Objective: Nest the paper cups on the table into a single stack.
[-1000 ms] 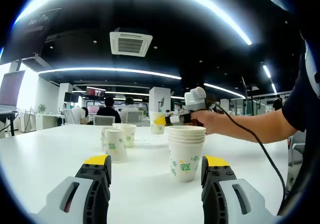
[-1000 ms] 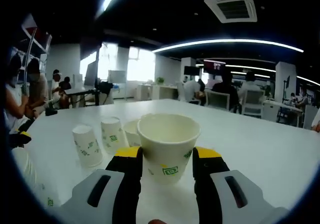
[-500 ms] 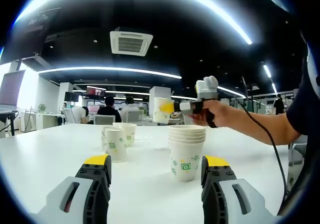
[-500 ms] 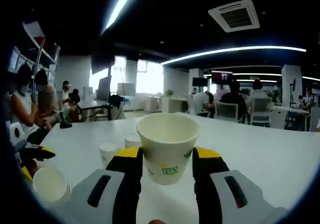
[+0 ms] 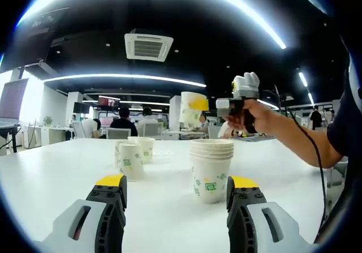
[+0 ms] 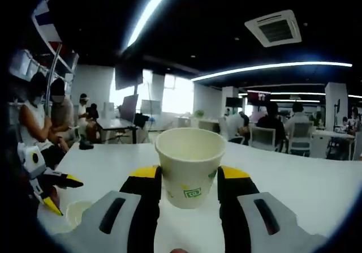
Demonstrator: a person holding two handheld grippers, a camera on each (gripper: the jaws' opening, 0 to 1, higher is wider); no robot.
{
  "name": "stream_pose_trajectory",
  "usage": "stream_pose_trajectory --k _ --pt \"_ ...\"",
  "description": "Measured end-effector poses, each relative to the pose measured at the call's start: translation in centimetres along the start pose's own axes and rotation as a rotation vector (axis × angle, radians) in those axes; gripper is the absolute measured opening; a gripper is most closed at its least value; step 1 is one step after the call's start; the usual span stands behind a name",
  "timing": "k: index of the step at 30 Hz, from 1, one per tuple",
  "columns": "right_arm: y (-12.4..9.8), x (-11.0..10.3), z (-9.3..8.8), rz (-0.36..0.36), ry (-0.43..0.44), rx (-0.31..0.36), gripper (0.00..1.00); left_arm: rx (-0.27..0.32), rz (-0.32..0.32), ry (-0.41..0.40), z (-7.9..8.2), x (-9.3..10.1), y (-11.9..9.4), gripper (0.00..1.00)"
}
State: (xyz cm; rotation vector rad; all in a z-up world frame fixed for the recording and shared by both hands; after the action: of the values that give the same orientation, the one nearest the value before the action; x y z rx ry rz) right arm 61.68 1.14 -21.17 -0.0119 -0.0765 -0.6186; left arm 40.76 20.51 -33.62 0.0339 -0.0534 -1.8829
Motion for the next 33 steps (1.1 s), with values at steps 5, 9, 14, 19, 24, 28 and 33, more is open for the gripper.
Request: stream_pose_trajectory --k 5,9,14,19,24,28,33 --pt "-0.7 -0.8 1.9 0.045 -0.003 0.045 0.41 -0.011 0.005 0.000 -0.1 0.0 0.1 0.76" --pt "-1.0 -1.3 3.1 0.079 -0.016 0.065 0.41 -0.014 0.010 -0.003 -0.1 -0.1 0.1 0.75" --pt "-1.5 -1.6 4.3 0.112 -0.037 0.083 0.41 -0.018 0.017 -0.007 -0.1 -0.2 0.1 0.75" --pt "-2.3 -1.5 5.2 0.128 -0.054 0.098 0.41 -0.016 0.021 -0.007 -0.1 -0.1 0.0 0.74" --pt "-3.3 -1.1 5.7 0.132 -0.066 0.105 0.41 -0.016 0.011 -0.021 -0.1 -0.1 0.0 0.73" --pt "-4.0 -1.1 5.9 0.139 -0.080 0.102 0.41 0.002 0.015 -0.054 0.2 -0.4 -0.1 0.73" --pt "-4.2 -1.1 6.1 0.141 -0.086 0.107 0.41 0.011 0.014 -0.085 0.4 -0.8 -0.2 0.73"
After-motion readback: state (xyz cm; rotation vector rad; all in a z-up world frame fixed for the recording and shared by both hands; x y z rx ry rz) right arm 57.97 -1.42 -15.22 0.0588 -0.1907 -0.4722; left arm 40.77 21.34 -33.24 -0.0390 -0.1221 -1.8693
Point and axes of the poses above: the point that each gripper's makers call its tool centre point, and the gripper's own axes: y roughly forward along the fingers, x roughly to its right, z roughly out of its top, the point moved 8 cm from there along -y, roughly backward along the fingers, and after that the axes turned 3 degrees about -z, right-handed, at the moved point
